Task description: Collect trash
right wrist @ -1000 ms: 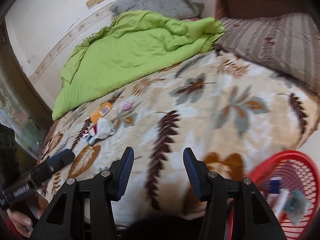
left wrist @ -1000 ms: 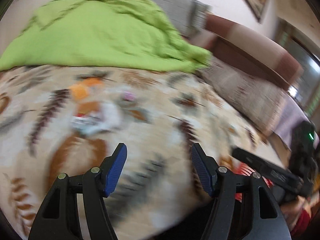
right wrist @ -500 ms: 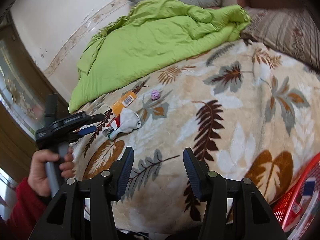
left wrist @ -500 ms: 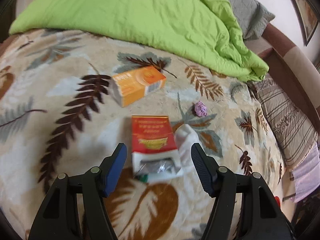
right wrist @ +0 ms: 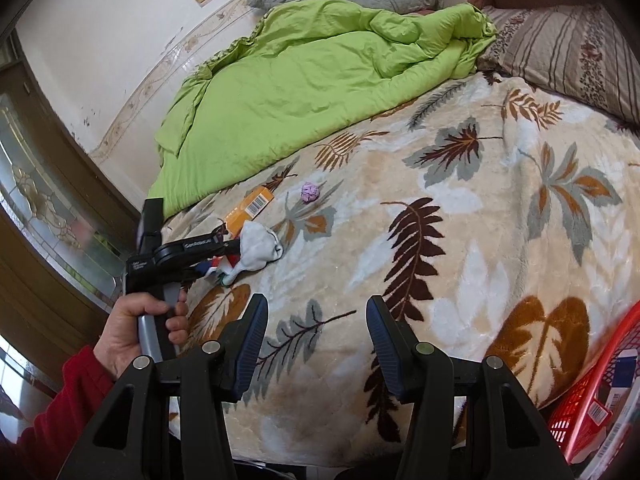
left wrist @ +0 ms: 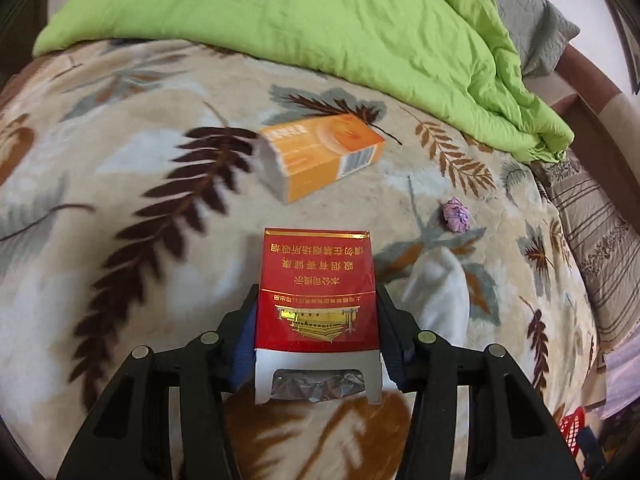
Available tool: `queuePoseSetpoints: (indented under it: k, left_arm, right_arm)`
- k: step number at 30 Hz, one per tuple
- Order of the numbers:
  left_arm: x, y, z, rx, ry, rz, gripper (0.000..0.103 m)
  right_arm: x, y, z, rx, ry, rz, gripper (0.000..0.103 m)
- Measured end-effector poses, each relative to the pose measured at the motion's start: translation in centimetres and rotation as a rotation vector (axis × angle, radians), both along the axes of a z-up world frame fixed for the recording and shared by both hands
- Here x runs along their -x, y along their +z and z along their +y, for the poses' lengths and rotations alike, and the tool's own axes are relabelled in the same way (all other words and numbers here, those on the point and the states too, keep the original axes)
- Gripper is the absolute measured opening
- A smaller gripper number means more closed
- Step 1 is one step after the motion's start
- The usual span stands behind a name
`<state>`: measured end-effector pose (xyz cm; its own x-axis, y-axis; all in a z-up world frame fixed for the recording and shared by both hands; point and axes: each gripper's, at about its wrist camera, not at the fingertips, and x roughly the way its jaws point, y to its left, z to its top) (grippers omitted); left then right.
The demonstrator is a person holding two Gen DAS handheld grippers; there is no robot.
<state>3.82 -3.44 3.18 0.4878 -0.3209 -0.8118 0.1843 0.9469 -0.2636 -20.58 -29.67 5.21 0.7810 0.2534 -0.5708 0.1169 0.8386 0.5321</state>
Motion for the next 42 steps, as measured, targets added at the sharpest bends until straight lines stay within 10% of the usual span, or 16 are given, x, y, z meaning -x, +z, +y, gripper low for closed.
queuePoseSetpoints:
  k: [23,29,42]
  left_arm:
    - [9.6,2.6,5.9,-0.094,0.061,-0.231,0.051]
    - [9.8,2.7,5.1,-0.089,0.043,-0.252,0.051]
    - [15.1,4.3,2.2,-0.196,0.021,-0.393,0.051]
  right_arm:
    - [-22.0,-3.8,10.9,0.182,0.180,0.199,0.059]
    - [-20.6,-4.3,11.6,0.291,0.233,0.168,0.025]
    - [-10.5,1.0,12.0,0.386,0.150,-0.058,0.023]
